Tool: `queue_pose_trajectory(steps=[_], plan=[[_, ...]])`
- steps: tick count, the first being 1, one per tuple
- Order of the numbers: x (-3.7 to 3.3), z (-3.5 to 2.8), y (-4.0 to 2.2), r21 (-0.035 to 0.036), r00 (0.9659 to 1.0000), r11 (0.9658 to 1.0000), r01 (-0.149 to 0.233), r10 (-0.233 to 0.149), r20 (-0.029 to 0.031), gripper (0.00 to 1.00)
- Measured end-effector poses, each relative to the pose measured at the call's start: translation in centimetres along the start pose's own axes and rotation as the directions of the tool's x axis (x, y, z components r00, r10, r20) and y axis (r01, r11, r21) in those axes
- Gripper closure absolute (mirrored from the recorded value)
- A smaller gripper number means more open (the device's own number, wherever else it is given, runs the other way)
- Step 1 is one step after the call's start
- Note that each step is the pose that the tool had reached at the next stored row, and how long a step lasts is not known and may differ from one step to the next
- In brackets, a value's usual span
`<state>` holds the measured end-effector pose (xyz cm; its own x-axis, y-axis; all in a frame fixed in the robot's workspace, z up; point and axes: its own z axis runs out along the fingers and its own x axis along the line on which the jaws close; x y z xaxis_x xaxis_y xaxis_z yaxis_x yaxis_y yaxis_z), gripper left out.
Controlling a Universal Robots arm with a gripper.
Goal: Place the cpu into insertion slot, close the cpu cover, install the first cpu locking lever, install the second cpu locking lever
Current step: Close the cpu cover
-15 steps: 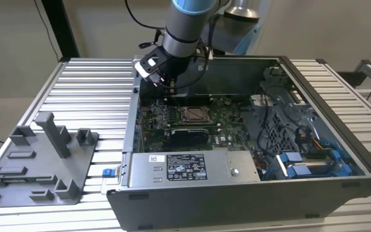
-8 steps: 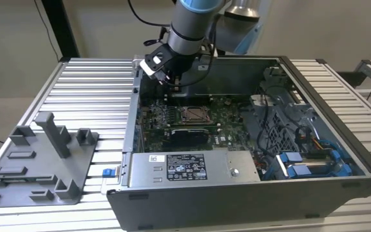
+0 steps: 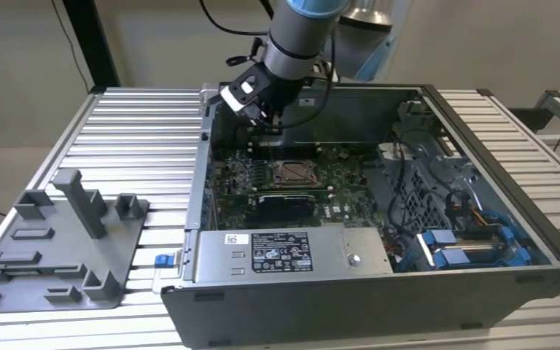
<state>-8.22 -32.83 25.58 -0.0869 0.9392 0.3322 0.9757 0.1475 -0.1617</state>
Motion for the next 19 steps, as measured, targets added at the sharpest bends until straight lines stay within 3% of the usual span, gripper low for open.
queue_pose_trajectory(steps=[4,8,13,19], plan=[[-0.04,-0.24,0.84,-0.0003,1.0,1.0,0.004,-0.004,-0.0088,1.0],[-0.08,-0.33,1.23,-0.0005,0.9999,1.0,0.005,-0.005,-0.0117,1.0],[-0.1,-0.16,0.57,-0.0021,0.9999,1.0,0.003,-0.003,-0.0117,1.0],[-0.08,0.47,-1.24,-0.0026,0.9999,1.0,0.002,-0.002,-0.011,1.0]])
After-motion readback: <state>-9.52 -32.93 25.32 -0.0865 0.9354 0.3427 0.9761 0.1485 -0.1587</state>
